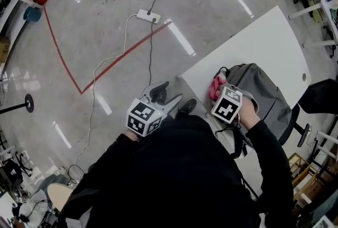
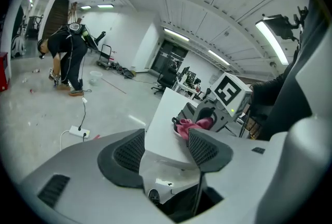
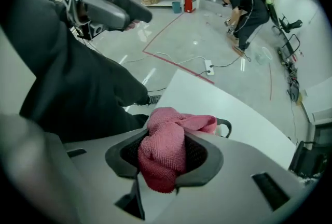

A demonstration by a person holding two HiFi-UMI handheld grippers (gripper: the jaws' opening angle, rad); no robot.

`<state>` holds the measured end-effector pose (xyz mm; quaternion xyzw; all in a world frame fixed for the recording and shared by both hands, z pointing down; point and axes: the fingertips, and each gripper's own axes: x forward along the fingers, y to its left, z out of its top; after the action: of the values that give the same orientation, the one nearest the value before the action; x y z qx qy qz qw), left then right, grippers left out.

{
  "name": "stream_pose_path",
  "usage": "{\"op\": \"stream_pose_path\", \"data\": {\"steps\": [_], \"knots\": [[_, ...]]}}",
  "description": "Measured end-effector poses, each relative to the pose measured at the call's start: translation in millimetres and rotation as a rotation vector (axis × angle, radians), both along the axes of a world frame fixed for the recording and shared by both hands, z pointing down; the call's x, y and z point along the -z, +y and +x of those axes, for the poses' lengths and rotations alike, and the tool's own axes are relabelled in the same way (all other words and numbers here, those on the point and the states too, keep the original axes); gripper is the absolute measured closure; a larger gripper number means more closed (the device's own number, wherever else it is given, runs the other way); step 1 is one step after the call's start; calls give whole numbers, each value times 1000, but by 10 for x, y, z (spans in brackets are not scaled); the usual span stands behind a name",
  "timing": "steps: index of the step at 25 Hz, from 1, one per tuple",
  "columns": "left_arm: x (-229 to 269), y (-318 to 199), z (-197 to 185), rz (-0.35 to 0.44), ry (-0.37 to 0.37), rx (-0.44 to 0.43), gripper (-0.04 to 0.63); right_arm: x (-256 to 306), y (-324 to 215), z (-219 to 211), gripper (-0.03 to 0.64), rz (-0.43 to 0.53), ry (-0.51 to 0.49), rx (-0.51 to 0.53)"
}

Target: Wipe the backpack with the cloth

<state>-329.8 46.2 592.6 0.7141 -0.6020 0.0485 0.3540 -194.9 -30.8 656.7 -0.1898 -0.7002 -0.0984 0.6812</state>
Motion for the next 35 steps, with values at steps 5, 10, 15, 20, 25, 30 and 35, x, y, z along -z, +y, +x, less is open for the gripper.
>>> {"op": "stream_pose_path", "data": {"steps": [5, 10, 15, 20, 25, 30, 35], "knots": [[-32, 58, -217, 16, 23, 6, 319, -87, 27, -6, 459, 53, 55, 28], [-137, 280, -560, 9, 28, 51, 319, -240, -735, -28, 459, 192, 118, -95], [-123, 631, -955, -6, 26, 144, 319, -218, -1565, -159, 459, 316, 166, -204], [-166, 1111, -1262, -43, 22, 246, 319, -191, -2272, -260, 459, 467, 175, -295], [-339, 1394, -1382, -71, 46, 282, 319, -303, -2168, -256, 462, 470, 199, -357], [-401, 1145, -1297, -48, 70, 206, 319, -400, -1333, -244, 463, 341, 250, -244], [-279, 625, -1164, 4, 77, 85, 319, -371, -270, -69, 463, 176, 312, -129]]}}
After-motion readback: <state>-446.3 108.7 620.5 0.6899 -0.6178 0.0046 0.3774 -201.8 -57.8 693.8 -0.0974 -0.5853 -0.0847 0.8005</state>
